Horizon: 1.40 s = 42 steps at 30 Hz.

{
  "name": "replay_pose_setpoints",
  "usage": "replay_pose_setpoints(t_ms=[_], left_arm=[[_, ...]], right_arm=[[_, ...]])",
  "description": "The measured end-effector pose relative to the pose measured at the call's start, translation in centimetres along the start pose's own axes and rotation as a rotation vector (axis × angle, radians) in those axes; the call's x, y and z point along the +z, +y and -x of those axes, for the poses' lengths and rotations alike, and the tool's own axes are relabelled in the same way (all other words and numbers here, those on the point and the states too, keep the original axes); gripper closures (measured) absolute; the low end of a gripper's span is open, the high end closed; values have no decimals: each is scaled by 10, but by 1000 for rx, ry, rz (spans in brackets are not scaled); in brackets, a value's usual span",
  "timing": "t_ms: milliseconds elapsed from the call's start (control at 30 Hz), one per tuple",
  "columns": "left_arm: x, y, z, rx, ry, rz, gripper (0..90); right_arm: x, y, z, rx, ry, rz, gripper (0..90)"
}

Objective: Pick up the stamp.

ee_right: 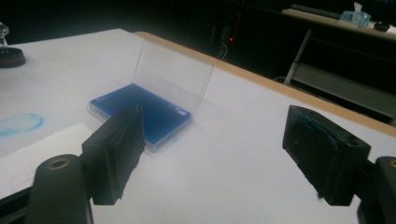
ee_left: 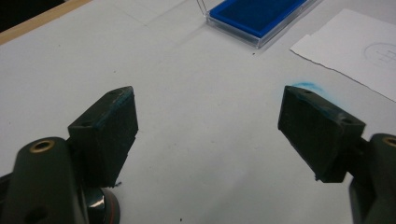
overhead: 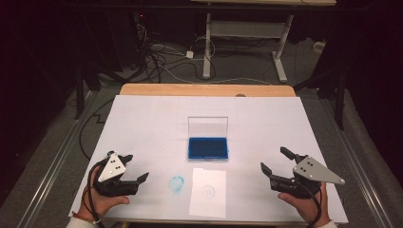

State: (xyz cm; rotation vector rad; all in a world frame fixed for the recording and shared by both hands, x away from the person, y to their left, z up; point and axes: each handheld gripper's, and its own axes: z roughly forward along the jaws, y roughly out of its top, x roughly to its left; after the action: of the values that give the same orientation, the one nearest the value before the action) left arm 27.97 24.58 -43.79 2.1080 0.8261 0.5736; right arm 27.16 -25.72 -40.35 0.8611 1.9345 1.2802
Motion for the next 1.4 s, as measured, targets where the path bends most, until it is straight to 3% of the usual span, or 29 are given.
replay_pose_setpoints(t_ms=[267,433,633,900,1000,1233,1400], left_arm=[[5,1,8,25,-12,-36,196],[-4,1,7,23,2,-28,199],[-22,0,-2,-11,42,-11,195],[-55,-1,-23,-72,152,-2,195],[-59,-3,-34,-100,162,-40,195],[-37,-1,-61,-131,124,-246,196],[-22,2,-82,-183,102,-313,196]], right_arm=[[2,-2,-4,-15,5,-8,216],[5,-2,-6,-28,23,-12,218],[13,-1,-6,-47,44,-23,218],[28,-1,-12,-92,74,-55,222],[33,-2,-13,-99,77,-78,229],[39,-3,-16,-104,88,-89,232],[41,-5,-17,-104,92,-102,232]])
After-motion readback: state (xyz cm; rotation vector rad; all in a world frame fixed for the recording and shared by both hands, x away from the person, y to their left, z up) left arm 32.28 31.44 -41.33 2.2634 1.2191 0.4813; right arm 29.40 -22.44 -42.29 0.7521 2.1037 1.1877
